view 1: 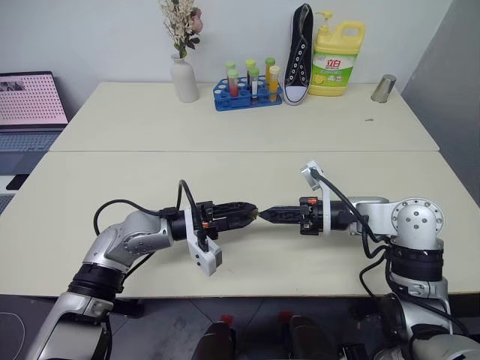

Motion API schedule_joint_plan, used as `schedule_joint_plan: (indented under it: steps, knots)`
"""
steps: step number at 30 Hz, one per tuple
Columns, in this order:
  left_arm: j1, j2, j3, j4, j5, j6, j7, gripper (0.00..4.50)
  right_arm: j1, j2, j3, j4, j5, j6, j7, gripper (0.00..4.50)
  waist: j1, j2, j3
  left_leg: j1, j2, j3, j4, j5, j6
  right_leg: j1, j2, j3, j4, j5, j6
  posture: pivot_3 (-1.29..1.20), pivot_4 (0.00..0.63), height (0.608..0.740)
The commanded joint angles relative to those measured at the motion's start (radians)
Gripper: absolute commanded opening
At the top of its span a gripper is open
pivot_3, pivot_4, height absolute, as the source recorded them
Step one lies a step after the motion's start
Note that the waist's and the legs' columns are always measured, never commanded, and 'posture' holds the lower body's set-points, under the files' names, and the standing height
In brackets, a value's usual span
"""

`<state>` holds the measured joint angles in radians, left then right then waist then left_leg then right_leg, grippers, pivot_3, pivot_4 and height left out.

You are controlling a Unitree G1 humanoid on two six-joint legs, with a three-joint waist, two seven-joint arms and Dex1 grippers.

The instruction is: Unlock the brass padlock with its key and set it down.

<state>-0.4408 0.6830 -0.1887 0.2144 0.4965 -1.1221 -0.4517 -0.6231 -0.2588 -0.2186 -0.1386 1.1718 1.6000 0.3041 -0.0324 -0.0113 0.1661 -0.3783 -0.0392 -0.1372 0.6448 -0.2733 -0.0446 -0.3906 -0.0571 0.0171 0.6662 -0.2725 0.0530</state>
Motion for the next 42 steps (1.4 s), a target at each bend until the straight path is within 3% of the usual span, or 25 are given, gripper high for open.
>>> schedule_joint_plan:
  steps: [1, 10, 16, 18, 22, 26, 30, 42]
  knots:
    - [-0.009, 0.003, -0.011, -0.019, 0.023, 0.000, 0.021, 0.96, -0.037, 0.026, -0.019, 0.010, 0.111, 0.014, -0.060, 0.00, 0.000, 0.000, 0.000, 0.000, 0.000, 0.000, 0.000, 0.000, 0.000, 0.000, 0.000, 0.000, 0.000, 0.000, 0.000, 0.00, 0.150, 0.740]
    - [0.002, 0.016, -0.027, -0.028, 0.029, 0.004, 0.035, 0.96, -0.045, 0.043, -0.033, 0.074, 0.241, 0.013, -0.216, 0.00, -0.002, 0.000, 0.000, 0.000, 0.000, 0.000, 0.000, 0.000, 0.000, -0.001, 0.000, 0.000, 0.001, 0.000, 0.000, 0.00, 0.150, 0.740]
    - [-0.002, 0.016, -0.031, -0.019, 0.005, 0.014, 0.034, 0.96, -0.046, 0.020, 0.019, -0.008, 0.236, -0.027, -0.179, 0.00, -0.002, 0.000, 0.000, 0.000, 0.000, 0.000, 0.000, 0.000, 0.000, -0.001, 0.000, 0.000, 0.001, 0.000, 0.000, 0.00, 0.150, 0.740]
    - [0.000, 0.014, -0.033, -0.021, -0.005, 0.019, 0.031, 0.96, -0.039, 0.008, 0.036, -0.040, 0.214, -0.050, -0.160, 0.59, -0.003, 0.000, 0.000, 0.000, 0.000, 0.000, 0.000, 0.000, 0.000, -0.001, 0.000, 0.000, 0.001, 0.000, 0.000, 0.00, 0.150, 0.740]
    - [0.004, 0.009, -0.036, -0.031, -0.018, 0.039, 0.032, 0.96, 0.004, -0.175, 0.229, -0.208, -0.044, -0.250, 0.051, 2.06, -0.003, 0.001, 0.001, -0.001, 0.000, 0.000, 0.000, 0.000, 0.000, -0.001, 0.000, 0.000, 0.001, 0.000, 0.000, 0.00, 0.150, 0.740]
    - [0.008, 0.014, -0.044, -0.035, -0.029, 0.050, 0.034, 0.96, 0.045, -0.309, 0.339, -0.263, -0.236, -0.470, 0.236, 3.49, -0.002, 0.001, 0.001, -0.002, 0.000, 0.000, 0.000, 0.000, 0.000, -0.001, 0.000, -0.001, -0.001, 0.000, 0.000, 0.00, 0.150, 0.740]
    - [0.010, 0.015, -0.048, -0.037, -0.040, 0.054, 0.031, 0.96, 0.082, -0.321, 0.341, -0.282, -0.268, -0.537, 0.299, 3.54, -0.004, 0.001, 0.001, -0.001, 0.000, 0.000, 0.000, 0.000, 0.000, -0.001, 0.000, -0.001, -0.001, 0.000, 0.000, 0.00, 0.150, 0.740]
    - [0.001, 0.005, -0.062, -0.042, -0.050, 0.060, 0.035, 0.96, 0.101, -0.204, 0.375, -0.247, -0.345, -0.556, 0.272, 3.54, 0.000, 0.001, 0.001, -0.001, 0.000, 0.000, 0.000, 0.000, 0.000, -0.001, 0.000, 0.000, -0.001, 0.000, 0.000, 0.00, 0.150, 0.740]
